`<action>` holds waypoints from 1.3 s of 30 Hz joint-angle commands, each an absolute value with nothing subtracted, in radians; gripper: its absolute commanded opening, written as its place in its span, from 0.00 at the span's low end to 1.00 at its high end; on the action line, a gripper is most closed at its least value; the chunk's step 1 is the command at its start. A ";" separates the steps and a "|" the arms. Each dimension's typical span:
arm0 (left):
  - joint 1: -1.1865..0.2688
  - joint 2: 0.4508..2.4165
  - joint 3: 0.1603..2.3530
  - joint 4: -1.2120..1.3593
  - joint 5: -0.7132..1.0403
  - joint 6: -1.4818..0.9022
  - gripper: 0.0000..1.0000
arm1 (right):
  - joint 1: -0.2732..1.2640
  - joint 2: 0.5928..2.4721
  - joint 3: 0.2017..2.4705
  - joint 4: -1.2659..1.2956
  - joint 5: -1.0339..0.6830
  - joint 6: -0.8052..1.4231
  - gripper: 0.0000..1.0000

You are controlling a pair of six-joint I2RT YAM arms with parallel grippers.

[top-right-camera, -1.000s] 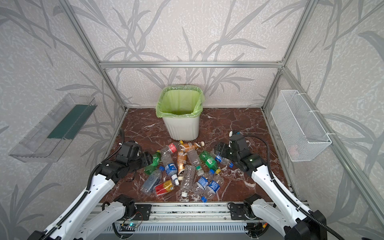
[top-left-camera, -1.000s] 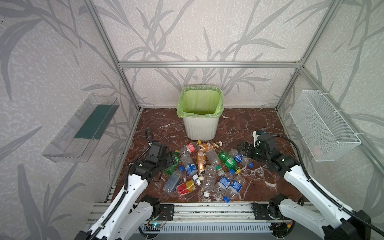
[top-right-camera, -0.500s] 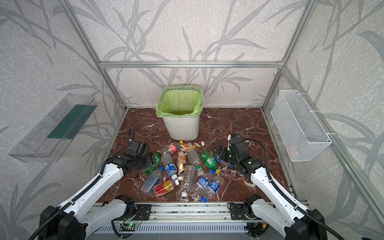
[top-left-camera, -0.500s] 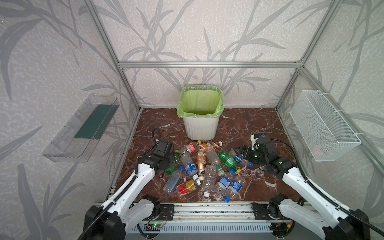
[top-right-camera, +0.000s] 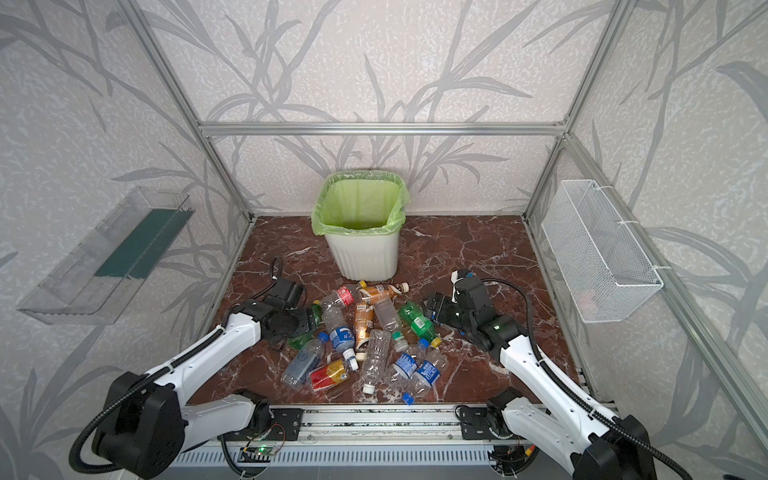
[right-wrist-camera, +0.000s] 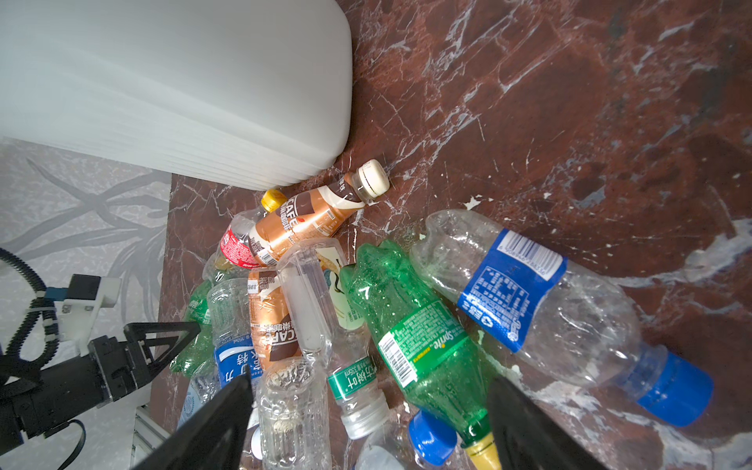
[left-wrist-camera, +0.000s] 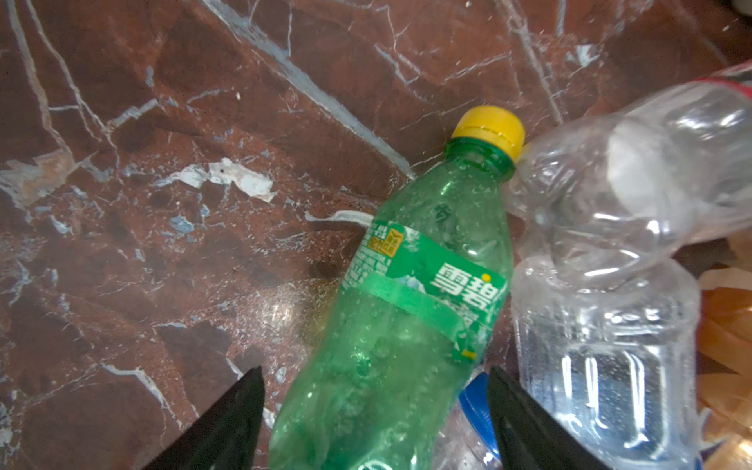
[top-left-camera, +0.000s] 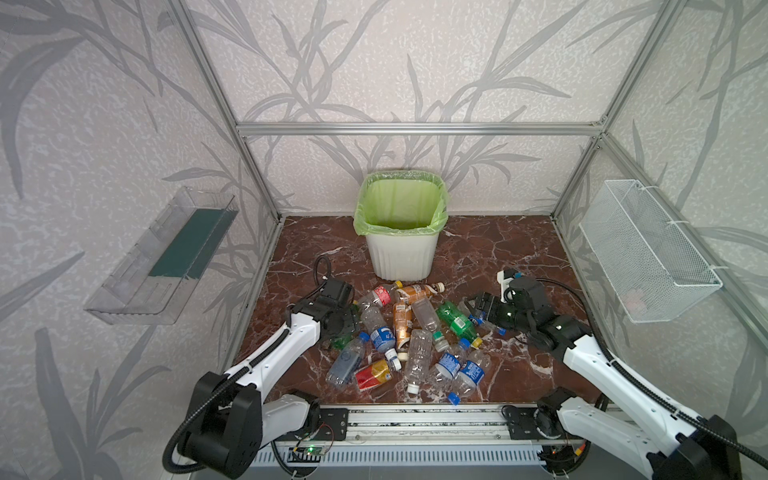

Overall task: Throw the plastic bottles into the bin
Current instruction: 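Return the right gripper to the pile while the left grasps the green soda bottle, then lift the green soda bottle with the left gripper and drop it into the bin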

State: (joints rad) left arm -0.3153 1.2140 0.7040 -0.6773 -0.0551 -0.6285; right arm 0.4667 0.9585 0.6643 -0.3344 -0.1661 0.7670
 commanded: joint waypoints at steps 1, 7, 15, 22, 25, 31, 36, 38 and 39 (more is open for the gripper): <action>-0.321 1.242 0.706 -0.671 -0.068 -0.632 0.85 | 0.473 0.950 0.651 -0.313 -0.166 0.770 0.90; -0.321 1.279 0.702 -0.655 -0.075 -0.652 0.82 | 0.474 0.947 0.643 -0.312 -0.160 0.769 0.90; -0.320 1.324 0.718 -0.685 -0.138 -0.713 0.76 | 0.475 0.959 0.642 -0.301 -0.161 0.768 0.90; -0.318 1.344 0.732 -0.693 -0.160 -0.730 0.78 | 0.475 0.972 0.644 -0.288 -0.164 0.767 0.89; -0.318 1.339 0.732 -0.697 -0.167 -0.734 0.74 | 0.474 0.975 0.646 -0.287 -0.163 0.766 0.89; -0.314 1.308 0.727 -0.713 -0.167 -0.745 0.67 | 0.476 0.981 0.651 -0.284 -0.160 0.762 0.89; -0.314 1.232 0.724 -0.754 -0.161 -0.757 0.65 | 0.479 0.995 0.651 -0.272 -0.161 0.765 0.89; -0.314 1.189 0.726 -0.772 -0.160 -0.768 0.65 | 0.483 1.003 0.656 -0.270 -0.163 0.766 0.89; -0.314 1.166 0.725 -0.782 -0.161 -0.773 0.63 | 0.485 1.006 0.656 -0.267 -0.163 0.765 0.89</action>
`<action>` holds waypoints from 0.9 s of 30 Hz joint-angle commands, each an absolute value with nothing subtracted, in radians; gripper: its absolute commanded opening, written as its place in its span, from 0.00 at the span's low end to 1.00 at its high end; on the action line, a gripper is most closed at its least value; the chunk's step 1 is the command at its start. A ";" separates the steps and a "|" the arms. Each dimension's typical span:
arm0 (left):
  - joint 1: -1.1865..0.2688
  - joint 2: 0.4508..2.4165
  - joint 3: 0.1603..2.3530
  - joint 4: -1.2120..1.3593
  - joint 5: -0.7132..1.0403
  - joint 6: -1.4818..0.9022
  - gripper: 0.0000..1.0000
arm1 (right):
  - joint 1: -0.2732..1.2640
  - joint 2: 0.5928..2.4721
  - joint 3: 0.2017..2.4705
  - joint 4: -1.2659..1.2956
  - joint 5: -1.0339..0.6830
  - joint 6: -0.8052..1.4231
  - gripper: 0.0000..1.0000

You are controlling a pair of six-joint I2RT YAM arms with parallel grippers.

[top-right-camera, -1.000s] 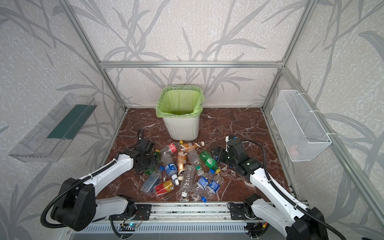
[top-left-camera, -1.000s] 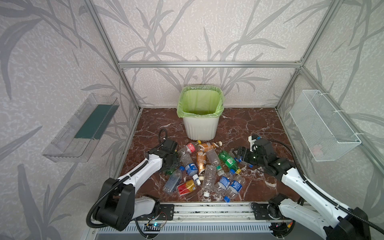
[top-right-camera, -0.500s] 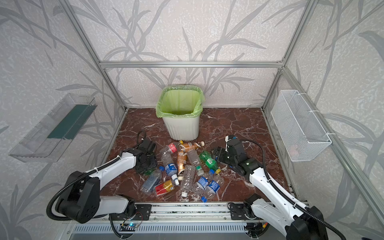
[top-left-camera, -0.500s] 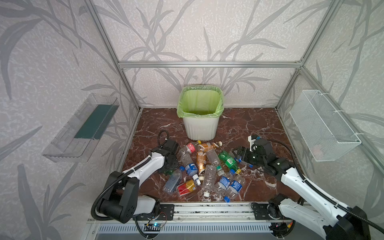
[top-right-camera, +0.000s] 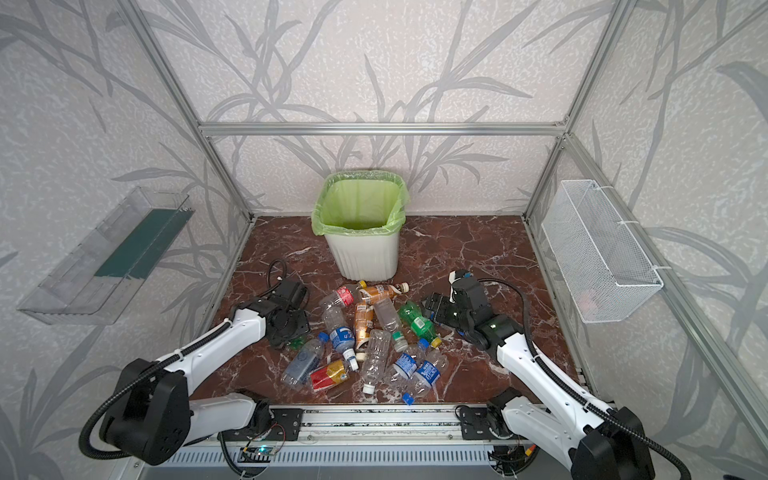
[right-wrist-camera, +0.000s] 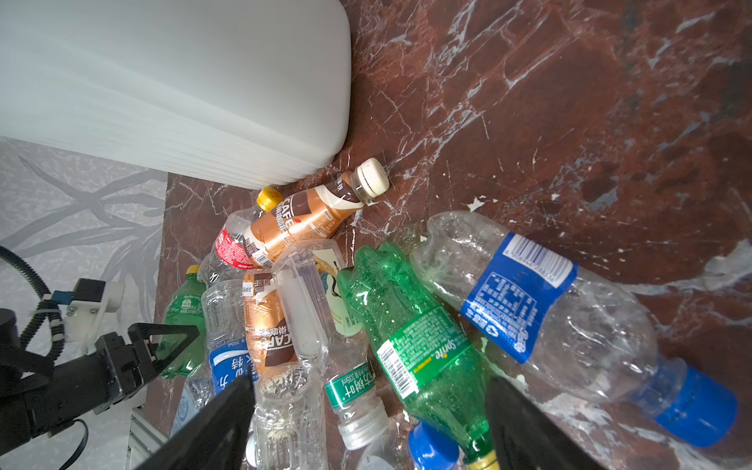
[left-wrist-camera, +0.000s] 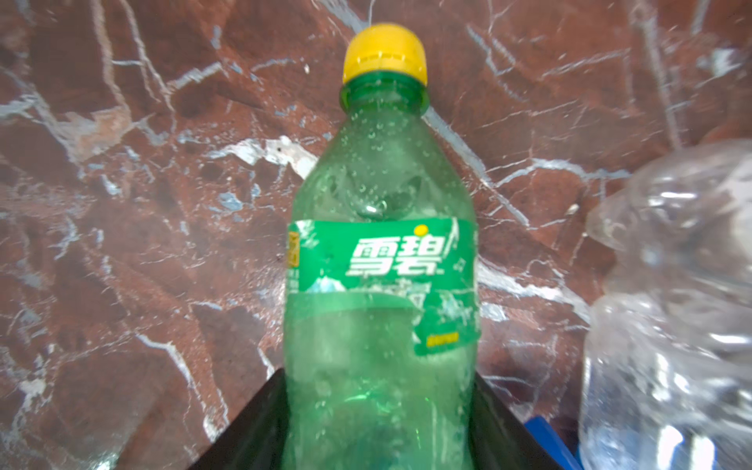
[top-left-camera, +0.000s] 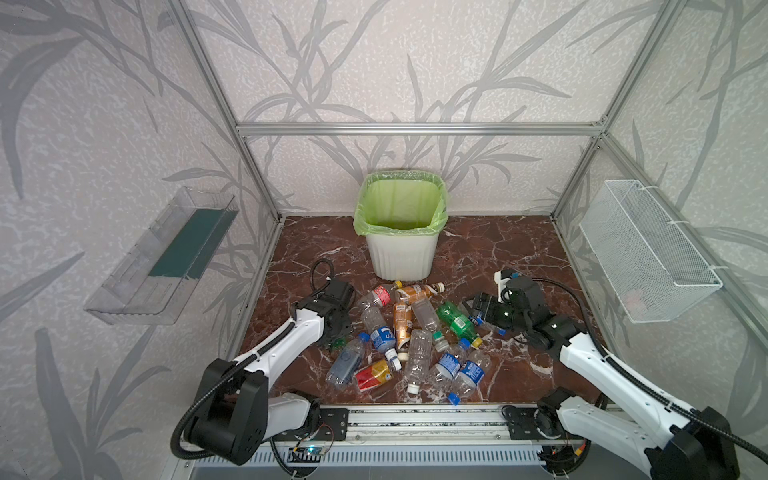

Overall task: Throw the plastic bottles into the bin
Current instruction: 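Lift the green soda bottle with the left gripper and drop it into the bin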

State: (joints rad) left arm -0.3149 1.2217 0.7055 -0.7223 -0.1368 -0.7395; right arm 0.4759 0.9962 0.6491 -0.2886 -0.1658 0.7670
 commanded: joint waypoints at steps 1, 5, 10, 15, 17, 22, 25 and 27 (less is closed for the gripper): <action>-0.314 1.142 0.724 -0.789 -0.166 -0.779 0.61 | 0.486 1.009 0.657 -0.266 -0.163 0.765 0.89; -0.314 1.064 0.698 -0.785 -0.182 -0.800 0.54 | 0.496 1.023 0.657 -0.253 -0.162 0.771 0.89; -0.314 1.010 0.686 -0.796 -0.174 -0.809 0.51 | 0.512 1.031 0.653 -0.242 -0.152 0.776 0.89; -0.315 0.937 0.689 -0.794 -0.150 -0.814 0.51 | 0.519 1.032 0.650 -0.242 -0.147 0.779 0.89; -0.315 0.894 0.691 -0.773 -0.127 -0.811 0.51 | 0.519 1.030 0.647 -0.242 -0.144 0.779 0.89; -0.315 0.747 0.701 -0.647 -0.042 -0.762 0.50 | 0.519 1.015 0.640 -0.249 -0.138 0.779 0.89; -0.316 0.663 0.713 -0.456 0.038 -0.696 0.49 | 0.519 1.002 0.638 -0.258 -0.130 0.780 0.88; -0.316 0.659 0.766 -0.323 0.079 -0.685 0.49 | 0.520 0.992 0.642 -0.264 -0.124 0.780 0.89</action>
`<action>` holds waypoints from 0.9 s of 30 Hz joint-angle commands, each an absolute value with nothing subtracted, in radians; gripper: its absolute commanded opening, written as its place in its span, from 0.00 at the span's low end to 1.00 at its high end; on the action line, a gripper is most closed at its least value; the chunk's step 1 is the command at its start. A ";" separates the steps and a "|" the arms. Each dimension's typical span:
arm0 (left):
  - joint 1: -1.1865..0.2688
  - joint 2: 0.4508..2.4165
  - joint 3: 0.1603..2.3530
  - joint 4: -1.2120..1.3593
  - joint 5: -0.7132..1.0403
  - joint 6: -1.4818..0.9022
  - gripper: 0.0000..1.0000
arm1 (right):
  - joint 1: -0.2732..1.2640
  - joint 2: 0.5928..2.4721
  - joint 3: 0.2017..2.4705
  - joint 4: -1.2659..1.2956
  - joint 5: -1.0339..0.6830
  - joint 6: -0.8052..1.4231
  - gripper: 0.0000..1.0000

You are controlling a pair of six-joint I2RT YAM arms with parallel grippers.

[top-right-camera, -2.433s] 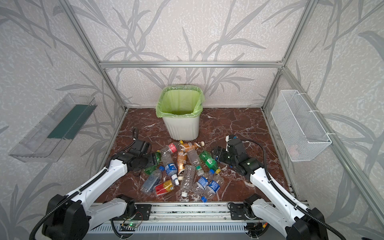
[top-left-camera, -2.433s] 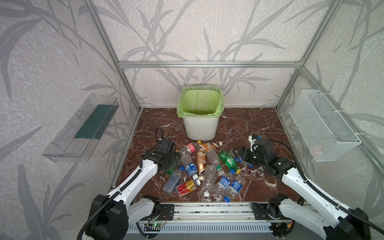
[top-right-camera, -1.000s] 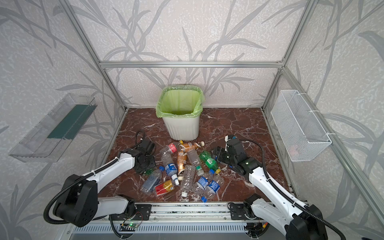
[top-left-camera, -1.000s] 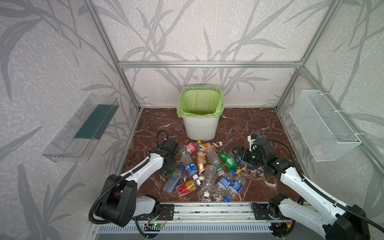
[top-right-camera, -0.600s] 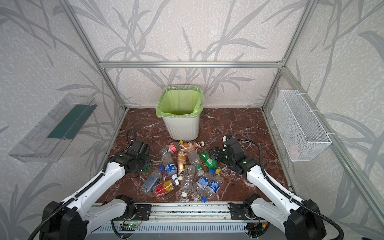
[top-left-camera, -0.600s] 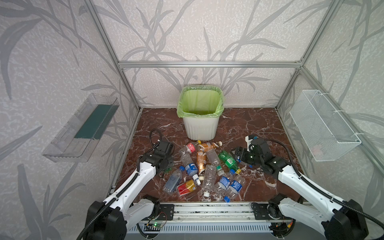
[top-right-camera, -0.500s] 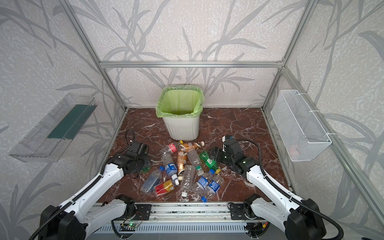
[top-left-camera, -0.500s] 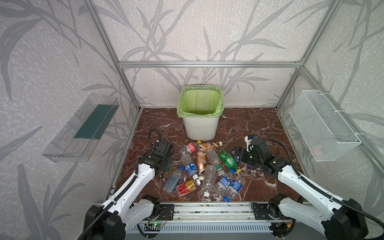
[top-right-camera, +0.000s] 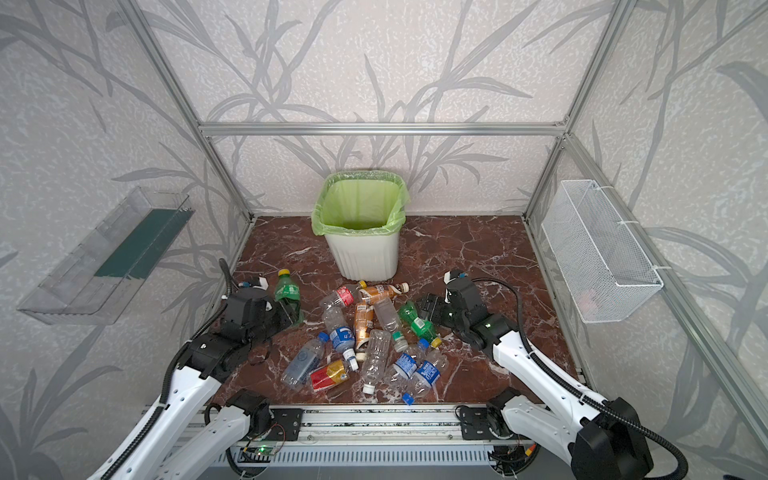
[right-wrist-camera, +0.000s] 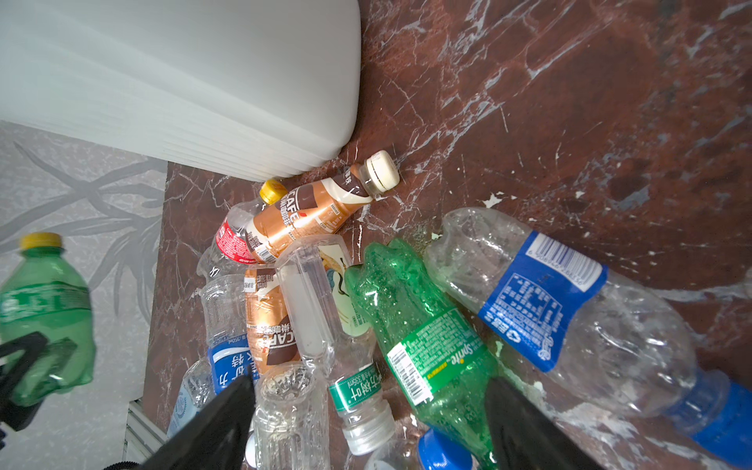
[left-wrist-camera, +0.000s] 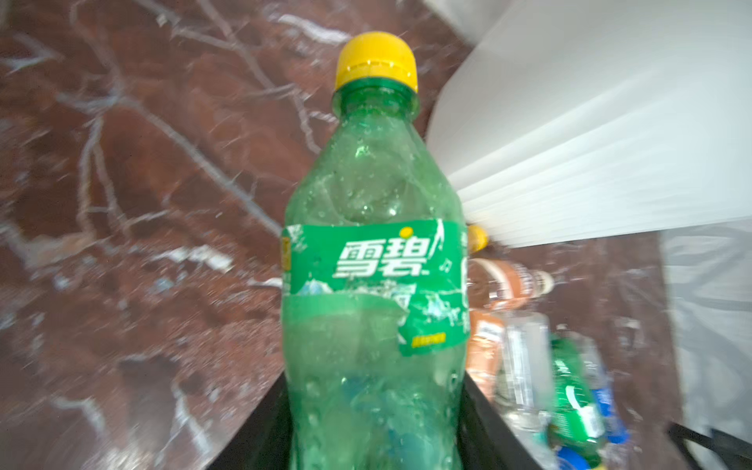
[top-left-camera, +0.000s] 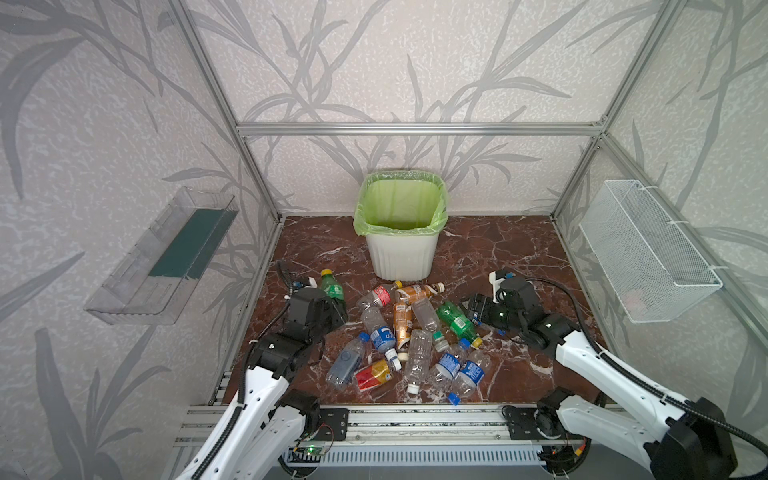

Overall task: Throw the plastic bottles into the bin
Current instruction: 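Lift the green soda bottle with the left gripper and drop it into the bin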

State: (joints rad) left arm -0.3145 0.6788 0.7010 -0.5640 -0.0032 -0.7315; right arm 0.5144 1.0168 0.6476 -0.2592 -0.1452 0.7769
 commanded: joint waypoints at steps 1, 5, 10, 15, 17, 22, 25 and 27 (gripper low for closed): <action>-0.318 0.693 0.824 -0.266 0.101 -0.676 0.49 | 0.520 0.987 0.649 -0.272 -0.120 0.779 0.89; -0.336 0.970 1.196 -0.183 0.194 -0.639 0.49 | 0.519 0.959 0.675 -0.305 -0.103 0.779 0.89; -0.341 1.482 1.888 -0.536 0.245 -0.624 0.67 | 0.519 0.907 0.729 -0.379 -0.070 0.771 0.89; -0.337 1.456 1.922 -0.680 0.176 -0.606 0.99 | 0.517 0.832 0.701 -0.414 -0.027 0.771 0.89; -0.329 1.309 1.737 -0.572 0.099 -0.595 0.99 | 0.518 0.820 0.679 -0.411 -0.024 0.777 0.89; -0.321 1.100 1.555 -0.673 -0.013 -0.544 0.99 | 0.516 0.867 0.674 -0.404 -0.047 0.747 0.89; -0.321 0.965 1.357 -0.658 -0.036 -0.561 0.97 | 0.516 0.890 0.664 -0.389 -0.052 0.734 0.89; -0.319 0.888 1.233 -0.658 -0.055 -0.582 0.96 | 0.515 0.893 0.647 -0.377 -0.056 0.737 0.89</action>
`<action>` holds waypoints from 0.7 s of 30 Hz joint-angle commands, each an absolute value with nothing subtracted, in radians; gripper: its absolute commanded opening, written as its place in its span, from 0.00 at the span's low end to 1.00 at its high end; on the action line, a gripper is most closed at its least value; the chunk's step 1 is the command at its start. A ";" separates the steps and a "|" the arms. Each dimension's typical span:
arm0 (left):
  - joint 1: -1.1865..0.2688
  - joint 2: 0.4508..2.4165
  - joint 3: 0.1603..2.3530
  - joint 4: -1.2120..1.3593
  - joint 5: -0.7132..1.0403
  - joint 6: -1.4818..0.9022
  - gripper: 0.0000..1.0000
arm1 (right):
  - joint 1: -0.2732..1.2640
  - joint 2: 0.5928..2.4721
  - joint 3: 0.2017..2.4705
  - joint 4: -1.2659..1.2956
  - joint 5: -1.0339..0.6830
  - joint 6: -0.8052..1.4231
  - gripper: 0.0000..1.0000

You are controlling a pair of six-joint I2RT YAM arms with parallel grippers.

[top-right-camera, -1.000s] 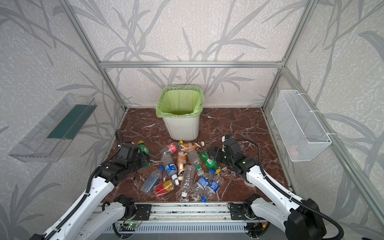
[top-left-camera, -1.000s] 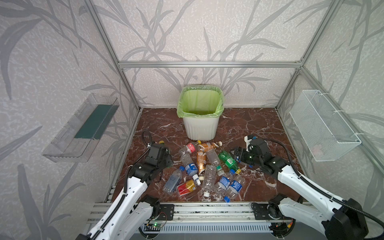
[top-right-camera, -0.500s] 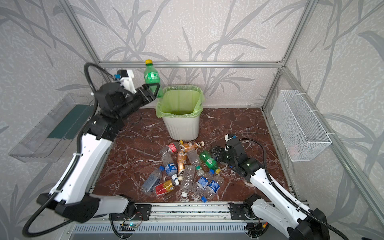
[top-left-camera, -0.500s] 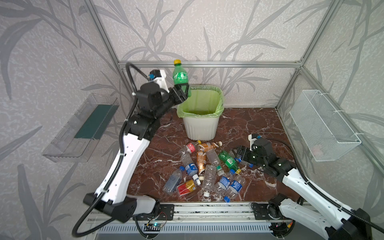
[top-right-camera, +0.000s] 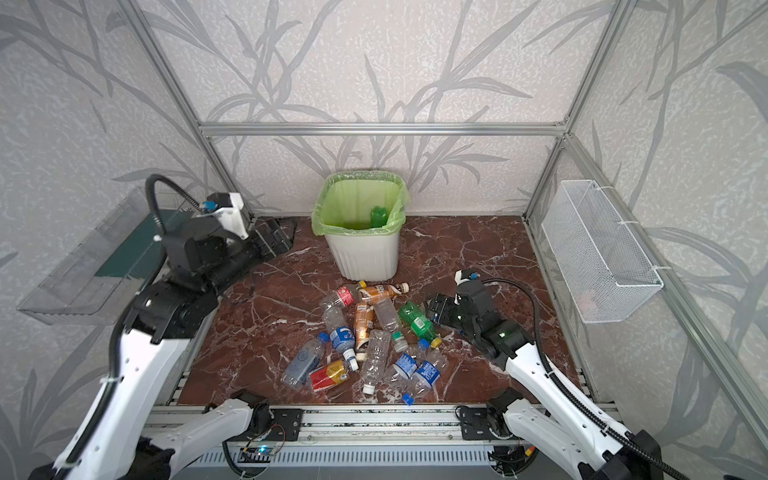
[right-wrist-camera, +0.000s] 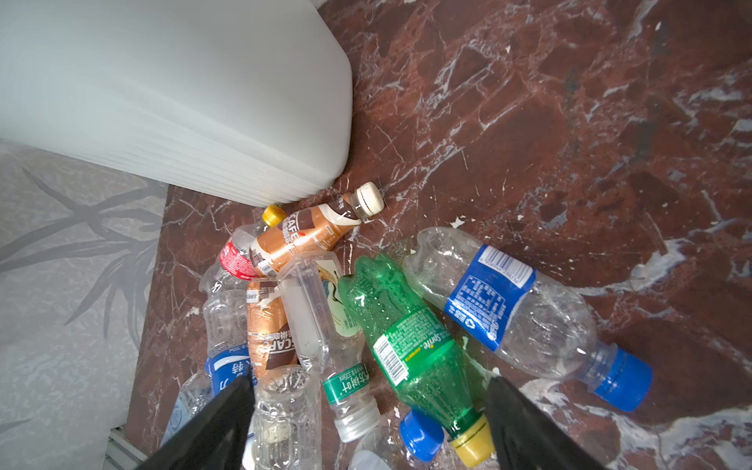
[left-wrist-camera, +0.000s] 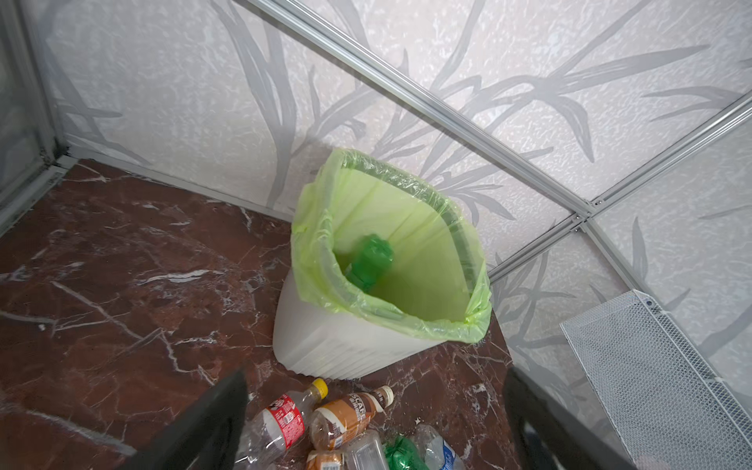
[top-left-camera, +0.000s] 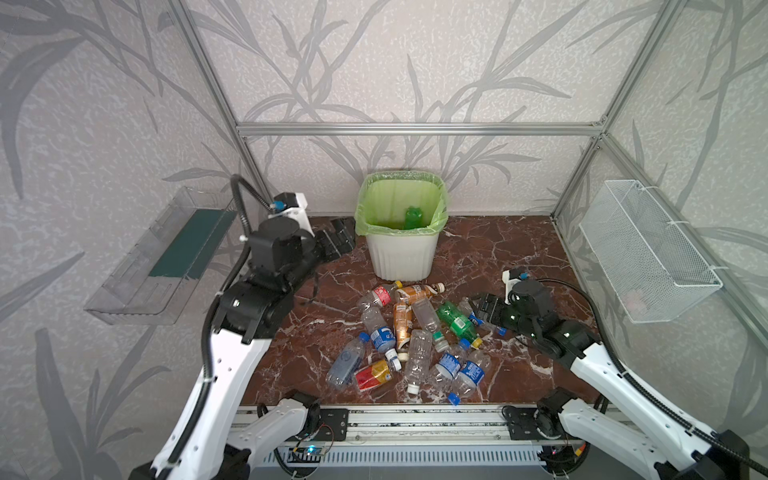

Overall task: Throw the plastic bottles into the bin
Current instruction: 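Lift the green soda bottle with the left gripper and drop it into the bin, then lower the right gripper onto a clear blue-capped bottle near the pile's front and grasp it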

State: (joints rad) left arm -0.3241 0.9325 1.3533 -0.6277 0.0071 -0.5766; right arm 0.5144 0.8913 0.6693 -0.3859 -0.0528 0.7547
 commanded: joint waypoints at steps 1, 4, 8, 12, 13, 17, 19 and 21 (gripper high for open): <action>-0.320 0.852 1.178 -0.662 -0.065 -0.592 0.95 | 0.515 0.893 0.639 -0.369 -0.059 0.741 0.89; -0.319 0.776 1.042 -0.675 -0.068 -0.610 0.95 | 0.514 0.890 0.625 -0.364 -0.064 0.746 0.89; -0.319 0.722 0.933 -0.673 -0.061 -0.637 0.94 | 0.515 0.888 0.622 -0.375 -0.071 0.746 0.89; -0.319 0.710 0.875 -0.660 -0.055 -0.659 0.94 | 0.515 0.878 0.612 -0.385 -0.067 0.756 0.89; -0.319 0.710 0.866 -0.656 -0.057 -0.664 0.94 | 0.514 0.876 0.610 -0.388 -0.069 0.759 0.89; -0.319 0.715 0.840 -0.645 -0.063 -0.685 0.94 | 0.515 0.865 0.606 -0.440 -0.065 0.785 0.89; -0.319 0.720 0.827 -0.639 -0.061 -0.695 0.94 | 0.517 0.855 0.615 -0.510 -0.044 0.833 0.88; -0.319 0.727 0.814 -0.636 -0.060 -0.705 0.94 | 0.521 0.845 0.627 -0.604 -0.034 0.885 0.88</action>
